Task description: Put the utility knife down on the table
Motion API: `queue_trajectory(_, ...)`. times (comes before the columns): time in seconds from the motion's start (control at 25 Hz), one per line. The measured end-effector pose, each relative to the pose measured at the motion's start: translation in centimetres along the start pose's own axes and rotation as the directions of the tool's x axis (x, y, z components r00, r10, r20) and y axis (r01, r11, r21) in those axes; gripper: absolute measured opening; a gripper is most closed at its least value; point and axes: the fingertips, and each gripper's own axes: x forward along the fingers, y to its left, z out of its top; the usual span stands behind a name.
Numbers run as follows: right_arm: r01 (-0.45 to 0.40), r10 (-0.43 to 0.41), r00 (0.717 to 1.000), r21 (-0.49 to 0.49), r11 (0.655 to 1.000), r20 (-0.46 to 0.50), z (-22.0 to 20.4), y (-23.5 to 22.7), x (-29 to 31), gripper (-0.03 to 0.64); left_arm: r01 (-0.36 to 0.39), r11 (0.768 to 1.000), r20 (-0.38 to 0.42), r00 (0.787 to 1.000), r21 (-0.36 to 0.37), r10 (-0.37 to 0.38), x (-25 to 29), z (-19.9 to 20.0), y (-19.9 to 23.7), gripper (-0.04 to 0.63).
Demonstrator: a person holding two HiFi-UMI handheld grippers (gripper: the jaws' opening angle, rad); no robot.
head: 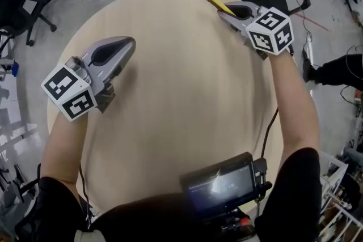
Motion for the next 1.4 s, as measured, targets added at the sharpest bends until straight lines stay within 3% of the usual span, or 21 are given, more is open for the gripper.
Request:
queue_trajectory(0.44,-0.033,0.025,0.996,-0.104,0.994,-0.083,-0.6,1.2,2.8,0.078,0.029,0.999,-0.010,1.000,0.035,-0.028,0.4,-1.2,-0.6,-0.002)
queue_trajectory(0.52,-0.056,0.049,0.997,-0.099,0.993,-0.066,-0.2,1.7,2.9,0.140,0.031,0.999,-0.006,1.000,0.038,-0.031,0.5,-1.1,-0.7,-0.002)
queue_trajectory(0.6,-0.068,0.066,0.997,-0.084,0.994,-0.033,0.5,2.1,2.7,0.317,0.033,0.999,-0.004,0.999,0.043,-0.033,0.5,-1.0,-0.7,-0.002)
queue_trajectory(0.64,-0.066,0.065,0.998,-0.080,0.995,-0.016,0.9,2.2,2.6,0.364,0.035,0.998,-0.002,0.999,0.044,-0.035,0.5,-1.0,-0.7,-0.002)
queue_trajectory(0.76,-0.046,0.049,0.998,-0.065,0.997,0.039,2.3,2.3,1.7,0.422,0.036,0.998,0.003,0.999,0.056,-0.036,0.3,-0.6,-0.8,-0.002)
queue_trajectory(1.08,-0.040,0.033,0.986,0.040,0.998,0.163,4.3,4.0,-2.5,0.406,0.023,0.998,0.022,0.999,0.059,-0.024,-1.5,1.3,-2.5,-0.002)
queue_trajectory(1.4,-0.047,0.023,0.967,0.090,0.995,0.254,8.1,8.3,-9.7,0.234,0.006,0.996,0.092,0.996,0.090,-0.014,-6.3,7.4,-6.5,-0.002)
